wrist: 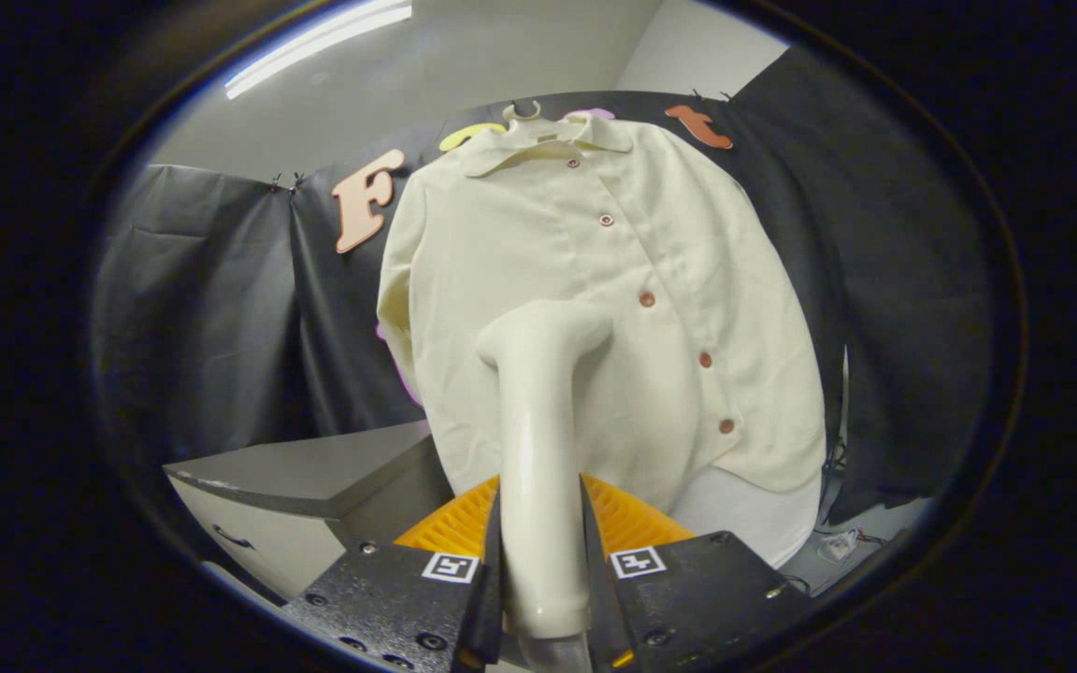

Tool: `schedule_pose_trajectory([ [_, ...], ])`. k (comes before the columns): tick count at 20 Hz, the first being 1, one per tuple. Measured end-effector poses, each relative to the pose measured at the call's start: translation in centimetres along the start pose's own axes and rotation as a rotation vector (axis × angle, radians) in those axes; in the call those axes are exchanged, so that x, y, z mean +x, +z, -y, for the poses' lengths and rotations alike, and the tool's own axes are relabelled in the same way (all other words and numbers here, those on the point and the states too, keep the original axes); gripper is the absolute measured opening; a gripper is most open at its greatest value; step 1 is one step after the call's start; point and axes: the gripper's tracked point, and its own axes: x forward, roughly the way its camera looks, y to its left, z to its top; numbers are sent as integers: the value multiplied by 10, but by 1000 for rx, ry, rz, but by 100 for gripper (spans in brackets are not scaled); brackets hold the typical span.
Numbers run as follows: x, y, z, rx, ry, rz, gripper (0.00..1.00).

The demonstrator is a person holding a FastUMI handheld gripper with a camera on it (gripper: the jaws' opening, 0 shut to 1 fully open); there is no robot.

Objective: Iron the clothes twice with a garment steamer, once on the left side and once on the right side.

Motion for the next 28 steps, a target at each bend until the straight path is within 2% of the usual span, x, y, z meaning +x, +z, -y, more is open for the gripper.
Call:
schedule_pose_trajectory([
  [10, -8, -51, 22, 33, -23, -86, 37],
  [28, -55, -92, 41, 47, -72, -192, 37],
])
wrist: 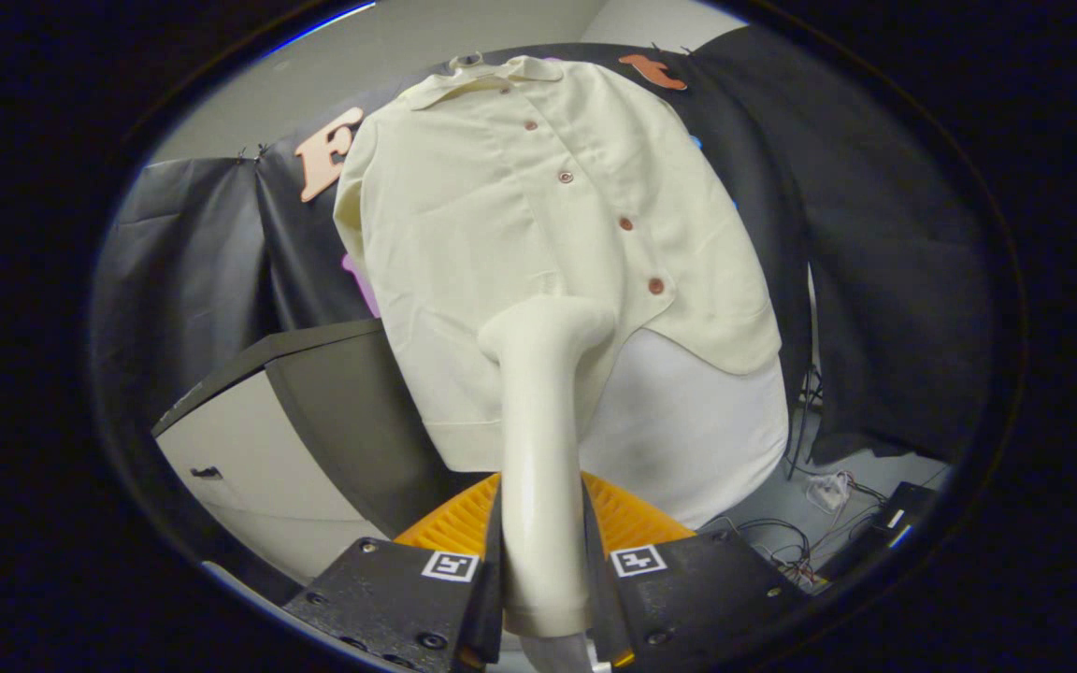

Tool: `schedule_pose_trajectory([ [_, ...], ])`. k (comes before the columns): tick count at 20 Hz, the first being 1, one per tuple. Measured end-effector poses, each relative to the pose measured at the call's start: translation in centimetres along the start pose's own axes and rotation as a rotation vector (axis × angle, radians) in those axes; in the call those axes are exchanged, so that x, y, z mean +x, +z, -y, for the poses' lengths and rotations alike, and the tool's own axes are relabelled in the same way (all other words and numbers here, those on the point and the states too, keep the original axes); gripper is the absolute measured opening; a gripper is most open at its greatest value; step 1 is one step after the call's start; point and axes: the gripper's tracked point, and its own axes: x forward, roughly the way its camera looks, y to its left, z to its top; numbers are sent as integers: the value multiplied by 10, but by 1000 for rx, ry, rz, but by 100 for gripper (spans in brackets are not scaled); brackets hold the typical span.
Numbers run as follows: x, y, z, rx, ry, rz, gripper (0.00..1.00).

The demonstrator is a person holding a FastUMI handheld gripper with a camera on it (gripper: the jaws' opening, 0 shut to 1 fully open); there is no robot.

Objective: Iron the clothes twice with a garment steamer, once on the left side and once on the right side.

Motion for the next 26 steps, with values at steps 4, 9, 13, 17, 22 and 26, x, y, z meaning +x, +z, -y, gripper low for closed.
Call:
schedule_pose_trajectory([
  [4, -19, 12, -2, 10, 9, 16, 37],
  [9, -44, 68, -9, 11, 21, 109, 37],
  [13, -62, 121, -11, -5, 21, 191, 37],
  [17, -75, 162, -18, -5, 24, 264, 37],
  [22, -79, 222, -13, -27, 8, 377, 37],
  [26, -66, 260, 1, -9, -22, 429, 37],
])
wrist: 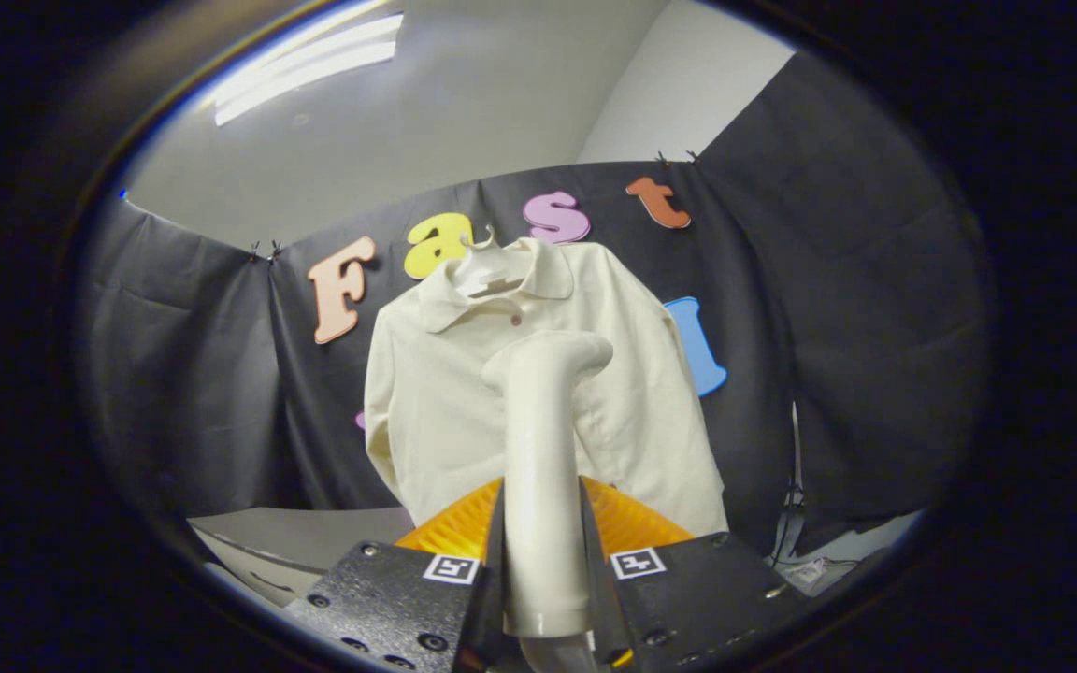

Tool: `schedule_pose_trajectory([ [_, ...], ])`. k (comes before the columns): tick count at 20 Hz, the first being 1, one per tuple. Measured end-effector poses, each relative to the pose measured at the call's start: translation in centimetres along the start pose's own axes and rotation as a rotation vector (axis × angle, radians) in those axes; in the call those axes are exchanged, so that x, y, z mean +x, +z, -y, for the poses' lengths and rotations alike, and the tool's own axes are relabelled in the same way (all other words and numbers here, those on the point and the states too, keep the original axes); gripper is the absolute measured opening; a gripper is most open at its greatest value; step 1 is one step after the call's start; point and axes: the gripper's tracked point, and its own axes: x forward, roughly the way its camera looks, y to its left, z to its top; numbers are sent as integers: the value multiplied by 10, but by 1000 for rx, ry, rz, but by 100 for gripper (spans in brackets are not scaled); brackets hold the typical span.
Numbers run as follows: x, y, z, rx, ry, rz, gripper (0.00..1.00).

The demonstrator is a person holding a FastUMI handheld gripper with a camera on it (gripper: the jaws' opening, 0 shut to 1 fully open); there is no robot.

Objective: Iron the clothes twice with a garment steamer, once on the left side and once on the right side.

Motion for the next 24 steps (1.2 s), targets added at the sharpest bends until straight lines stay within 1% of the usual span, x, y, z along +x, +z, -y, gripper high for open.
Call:
schedule_pose_trajectory([
  [4, 30, 16, 13, 27, -24, 40, 36],
  [8, 58, 44, 22, 1, -41, 101, 36],
  [13, 88, 53, 34, -15, -64, 110, 36],
  [18, 105, 32, 45, -38, -75, 61, 36],
  [22, 112, -4, 51, -62, -78, 0, 37],
  [24, 111, -17, 54, -38, -70, -4, 37],
])
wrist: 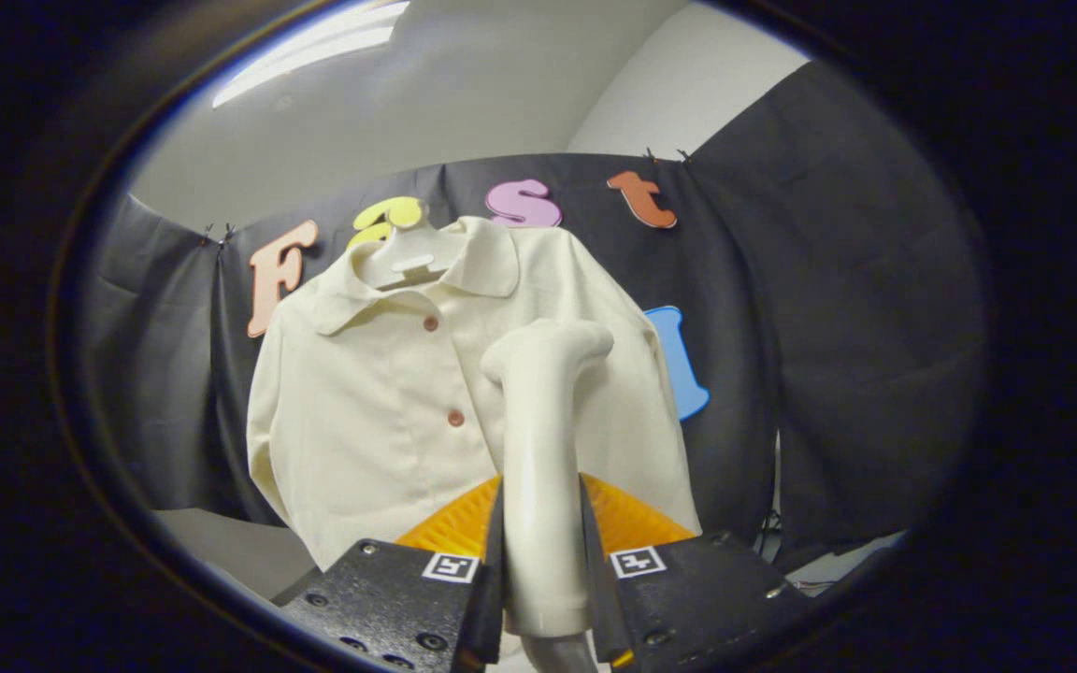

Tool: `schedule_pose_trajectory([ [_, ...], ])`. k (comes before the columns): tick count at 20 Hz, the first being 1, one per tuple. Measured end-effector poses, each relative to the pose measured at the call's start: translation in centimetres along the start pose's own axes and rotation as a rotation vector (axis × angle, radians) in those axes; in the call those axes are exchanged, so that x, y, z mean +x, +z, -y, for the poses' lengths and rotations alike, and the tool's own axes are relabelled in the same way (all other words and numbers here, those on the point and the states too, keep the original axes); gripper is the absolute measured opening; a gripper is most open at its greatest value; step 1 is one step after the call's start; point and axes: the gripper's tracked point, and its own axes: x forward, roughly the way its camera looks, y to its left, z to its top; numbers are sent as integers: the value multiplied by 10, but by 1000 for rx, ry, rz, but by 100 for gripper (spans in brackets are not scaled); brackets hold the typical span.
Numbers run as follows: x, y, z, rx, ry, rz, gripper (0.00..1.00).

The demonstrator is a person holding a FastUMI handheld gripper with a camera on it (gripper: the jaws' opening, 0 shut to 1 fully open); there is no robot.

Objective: Iron the clothes twice with a garment steamer, once on the left side and once on the right side.

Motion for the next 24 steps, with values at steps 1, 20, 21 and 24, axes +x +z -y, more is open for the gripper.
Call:
schedule_pose_trajectory([
  [1, -1, -9, 1, 9, 3, -13, 36],
  [20, -60, -127, 42, 77, -36, -203, 37],
  [21, -65, -132, 43, 89, -39, -209, 37],
  [24, -73, -149, 46, 104, -52, -236, 37],
])
